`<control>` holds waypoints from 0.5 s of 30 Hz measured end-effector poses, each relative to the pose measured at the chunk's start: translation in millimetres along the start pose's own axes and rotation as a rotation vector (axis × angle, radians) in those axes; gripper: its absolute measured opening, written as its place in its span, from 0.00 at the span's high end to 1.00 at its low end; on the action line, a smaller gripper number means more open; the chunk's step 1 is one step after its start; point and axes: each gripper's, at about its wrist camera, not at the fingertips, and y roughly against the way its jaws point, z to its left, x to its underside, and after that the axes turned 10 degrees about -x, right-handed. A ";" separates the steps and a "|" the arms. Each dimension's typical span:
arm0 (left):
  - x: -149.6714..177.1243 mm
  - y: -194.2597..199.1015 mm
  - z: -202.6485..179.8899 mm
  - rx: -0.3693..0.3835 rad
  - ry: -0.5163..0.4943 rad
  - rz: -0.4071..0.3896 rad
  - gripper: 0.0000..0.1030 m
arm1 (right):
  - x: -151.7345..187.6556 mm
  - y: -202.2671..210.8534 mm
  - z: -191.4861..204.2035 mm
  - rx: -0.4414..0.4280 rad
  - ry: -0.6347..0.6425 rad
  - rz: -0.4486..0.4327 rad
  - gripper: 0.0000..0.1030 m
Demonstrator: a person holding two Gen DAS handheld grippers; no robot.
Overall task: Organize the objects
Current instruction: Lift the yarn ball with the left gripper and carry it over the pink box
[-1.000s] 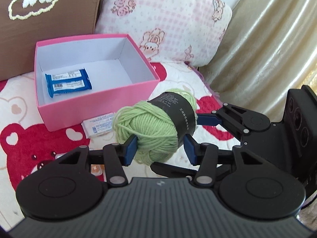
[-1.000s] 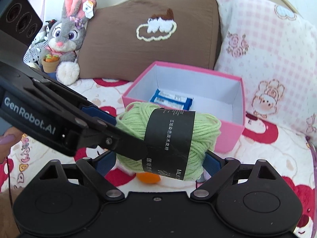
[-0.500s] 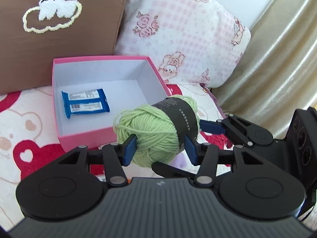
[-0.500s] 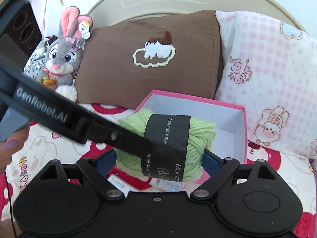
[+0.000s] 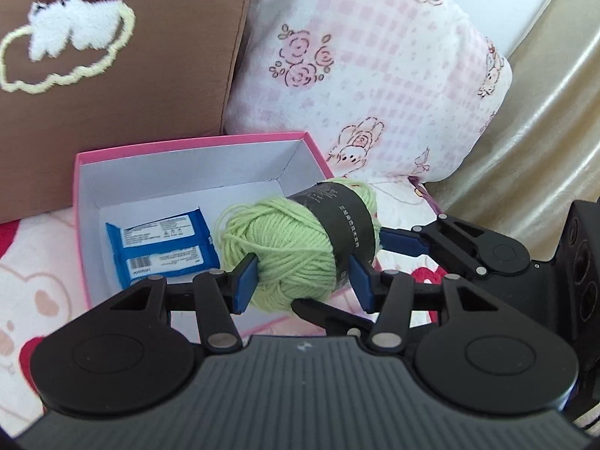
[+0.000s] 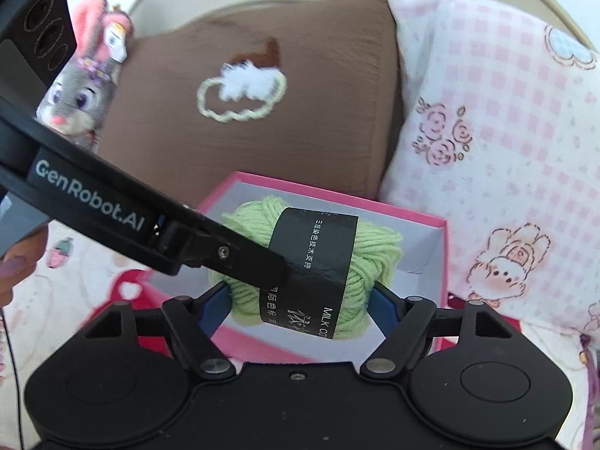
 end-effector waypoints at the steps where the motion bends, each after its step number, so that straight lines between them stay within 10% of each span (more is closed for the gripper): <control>1: -3.5 -11.3 5.5 0.007 0.023 0.009 0.51 | -1.5 -7.0 -5.5 0.005 -0.002 0.014 0.23; 15: -14.2 -116.6 37.9 -0.011 0.139 0.127 0.51 | -1.1 -93.7 -52.6 0.023 -0.012 0.207 0.23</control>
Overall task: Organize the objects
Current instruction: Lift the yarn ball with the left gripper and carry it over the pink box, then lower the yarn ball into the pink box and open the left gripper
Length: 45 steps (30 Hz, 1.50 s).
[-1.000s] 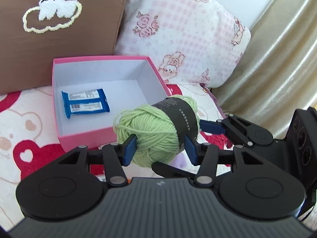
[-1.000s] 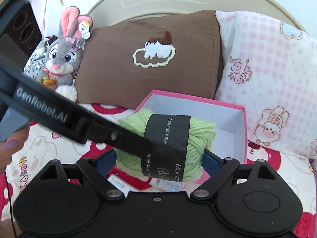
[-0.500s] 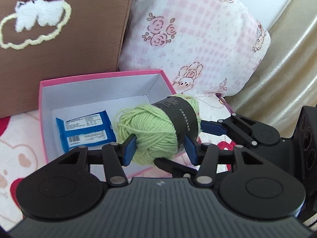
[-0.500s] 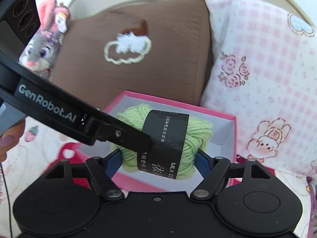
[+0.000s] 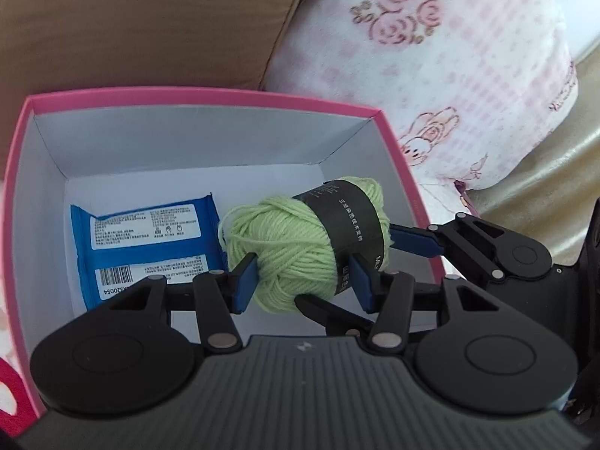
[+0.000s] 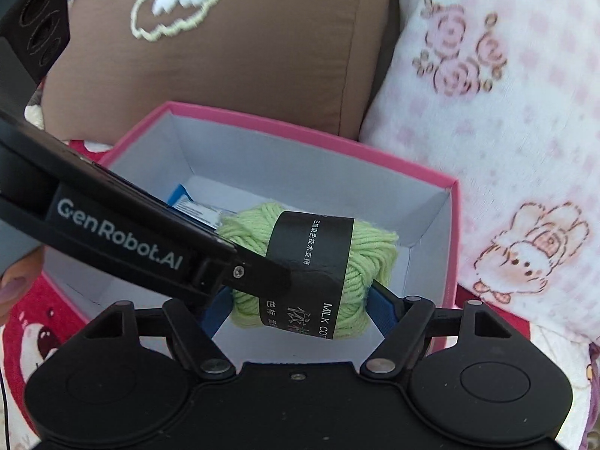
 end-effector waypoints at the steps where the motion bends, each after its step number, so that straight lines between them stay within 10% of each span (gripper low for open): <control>1: 0.0 -4.6 0.8 -0.005 0.004 0.008 0.51 | 0.1 -3.4 -0.8 0.001 -0.001 0.010 0.23; 13: 5.6 -35.4 -4.5 -0.031 0.007 0.033 0.51 | 7.8 -20.5 8.8 0.077 0.091 0.070 0.38; 45: 10.0 0.2 -32.1 -0.092 -0.108 -0.056 0.40 | 62.9 37.9 -6.3 -0.025 -0.119 -0.110 0.39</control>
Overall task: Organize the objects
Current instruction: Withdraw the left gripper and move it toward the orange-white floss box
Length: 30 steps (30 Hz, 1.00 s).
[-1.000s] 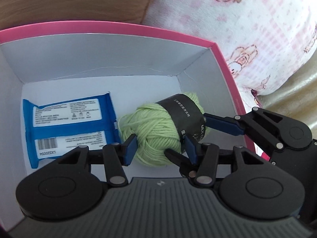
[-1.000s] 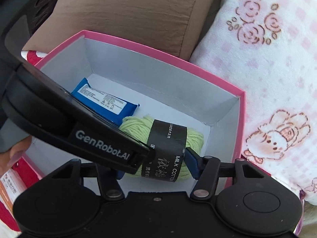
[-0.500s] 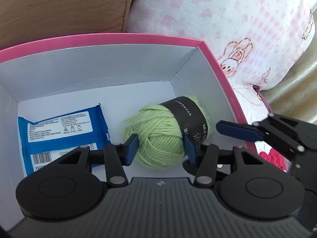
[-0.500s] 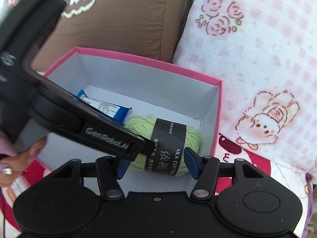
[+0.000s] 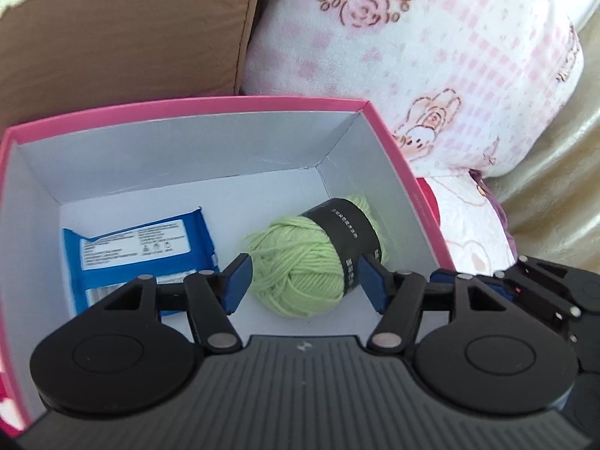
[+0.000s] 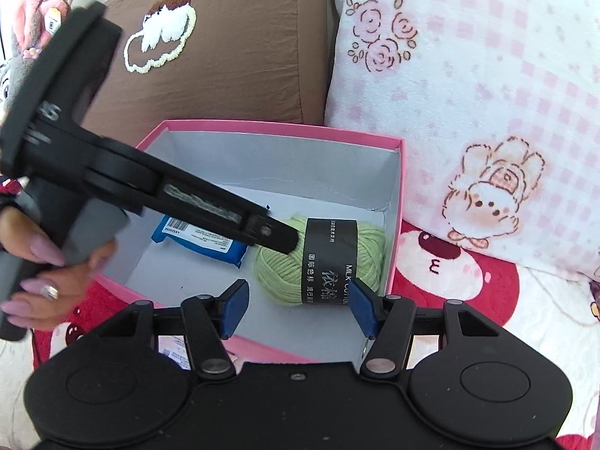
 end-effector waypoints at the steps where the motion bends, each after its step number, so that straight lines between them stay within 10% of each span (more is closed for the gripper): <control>1: 0.5 3.9 -0.3 -0.009 -0.008 0.004 0.40 | 0.5 0.6 1.1 0.001 -0.001 0.001 0.39; 30: 66.2 156.6 1.3 -0.024 -0.093 -0.045 0.35 | 13.2 91.0 65.3 0.039 -0.018 -0.040 0.35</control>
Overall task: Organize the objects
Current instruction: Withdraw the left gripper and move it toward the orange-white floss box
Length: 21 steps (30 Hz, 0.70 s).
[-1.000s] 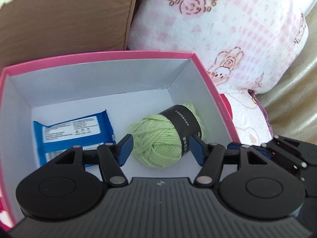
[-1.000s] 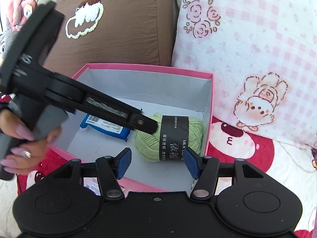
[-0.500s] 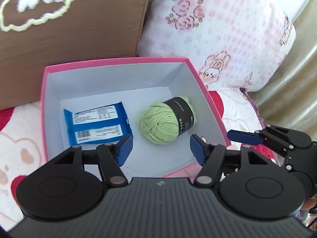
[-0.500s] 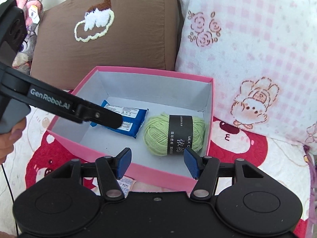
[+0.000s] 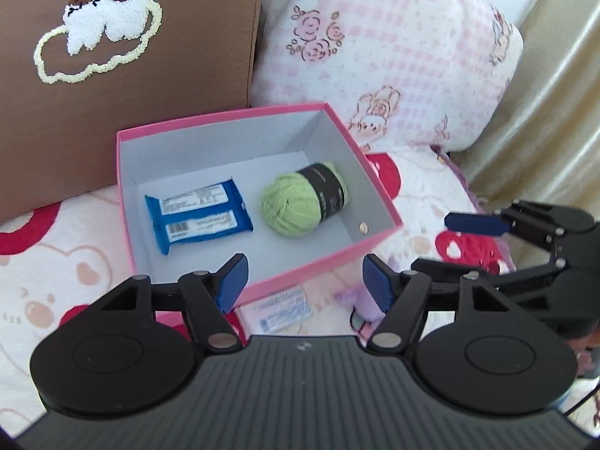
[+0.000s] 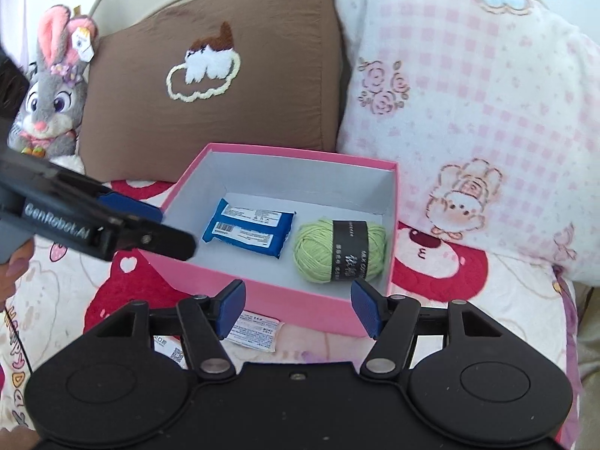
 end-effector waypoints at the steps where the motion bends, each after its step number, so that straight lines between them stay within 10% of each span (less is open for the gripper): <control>1: 3.1 4.8 0.2 0.007 0.001 0.004 0.35 | 1.7 3.7 1.7 -0.003 -0.002 -0.001 0.35; 21: 65.6 64.7 -1.2 -0.028 -0.087 0.083 0.30 | 25.0 53.5 54.3 -0.019 -0.017 0.061 0.32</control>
